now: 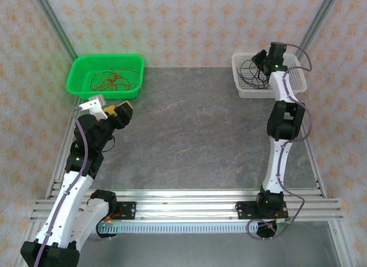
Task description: Untangle the cables
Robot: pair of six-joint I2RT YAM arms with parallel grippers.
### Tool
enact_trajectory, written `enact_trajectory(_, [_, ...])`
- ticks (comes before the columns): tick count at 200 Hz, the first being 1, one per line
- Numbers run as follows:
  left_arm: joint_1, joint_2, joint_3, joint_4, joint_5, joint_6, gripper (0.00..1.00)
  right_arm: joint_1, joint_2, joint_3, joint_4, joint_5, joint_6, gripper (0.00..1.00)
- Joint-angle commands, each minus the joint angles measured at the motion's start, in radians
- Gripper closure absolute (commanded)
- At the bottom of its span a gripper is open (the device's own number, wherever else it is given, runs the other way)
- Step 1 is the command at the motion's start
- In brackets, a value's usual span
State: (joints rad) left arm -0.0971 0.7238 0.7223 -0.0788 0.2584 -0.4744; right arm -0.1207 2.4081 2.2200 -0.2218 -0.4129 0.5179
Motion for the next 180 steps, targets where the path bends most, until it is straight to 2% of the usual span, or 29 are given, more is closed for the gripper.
enact_trajectory(1, [-0.007,-0.017,0.01,0.002,0.006,-0.015,0.24,-0.003,0.021,0.016,-0.001,-0.002,0.01,0.98])
enact_trajectory(75, [-0.007,-0.015,0.005,-0.003,0.007,-0.017,0.24,-0.006,0.018,0.042,-0.092,0.057,-0.002,0.4])
enact_trajectory(131, [-0.007,-0.018,0.0,-0.007,0.012,-0.019,0.24,-0.006,-0.05,0.015,-0.179,0.134,-0.033,0.37])
enact_trajectory(180, [-0.007,-0.015,0.0,-0.001,-0.007,-0.011,0.24,-0.007,-0.208,-0.107,-0.213,0.191,-0.087,0.36])
